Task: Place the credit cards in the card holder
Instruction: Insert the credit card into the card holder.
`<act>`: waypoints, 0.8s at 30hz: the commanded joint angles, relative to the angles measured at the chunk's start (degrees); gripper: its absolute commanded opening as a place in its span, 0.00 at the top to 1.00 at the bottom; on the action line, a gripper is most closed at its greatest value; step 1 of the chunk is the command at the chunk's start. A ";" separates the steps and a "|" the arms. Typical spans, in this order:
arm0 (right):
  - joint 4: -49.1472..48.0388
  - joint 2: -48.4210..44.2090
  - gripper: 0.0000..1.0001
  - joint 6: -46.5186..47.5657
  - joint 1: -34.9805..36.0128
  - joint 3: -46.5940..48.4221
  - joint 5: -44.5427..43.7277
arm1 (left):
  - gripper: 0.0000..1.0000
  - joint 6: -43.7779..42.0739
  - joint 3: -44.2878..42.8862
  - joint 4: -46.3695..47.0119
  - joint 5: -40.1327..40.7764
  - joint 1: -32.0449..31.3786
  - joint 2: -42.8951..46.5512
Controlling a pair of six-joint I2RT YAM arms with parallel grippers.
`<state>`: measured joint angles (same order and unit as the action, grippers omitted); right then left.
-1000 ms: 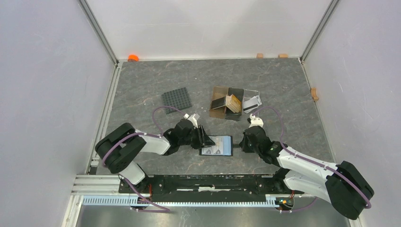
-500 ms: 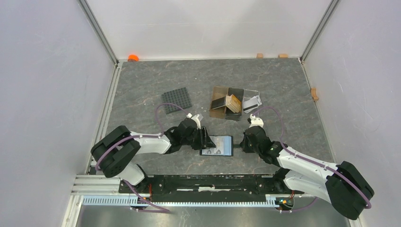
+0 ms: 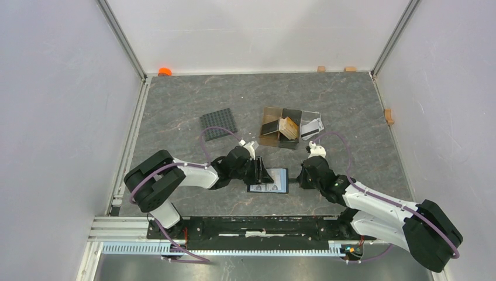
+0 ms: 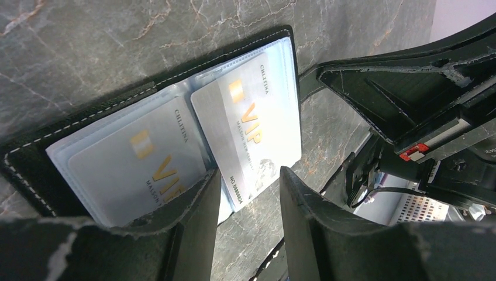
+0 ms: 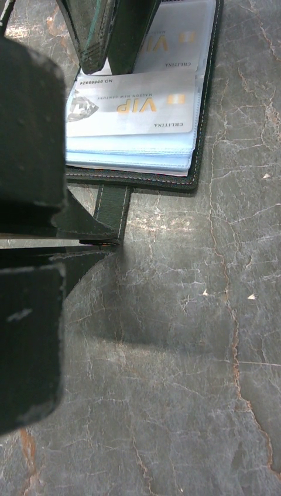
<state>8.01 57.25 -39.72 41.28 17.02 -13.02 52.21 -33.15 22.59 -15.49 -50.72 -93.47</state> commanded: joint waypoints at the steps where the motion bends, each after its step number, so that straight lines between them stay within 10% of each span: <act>1: -0.42 -0.26 1.00 -0.18 0.47 0.79 -1.33 | 0.51 -2.13 -1.79 -2.38 2.02 -1.28 -1.85; 24: -0.45 -0.03 1.00 -0.26 1.09 0.74 -1.70 | 0.56 -8.89 -6.60 -3.18 6.08 -4.95 -2.50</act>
<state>8.21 57.28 -39.68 41.91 17.02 -14.09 48.49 -37.80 19.81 -11.79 -54.74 -95.92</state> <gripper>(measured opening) 0.018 0.451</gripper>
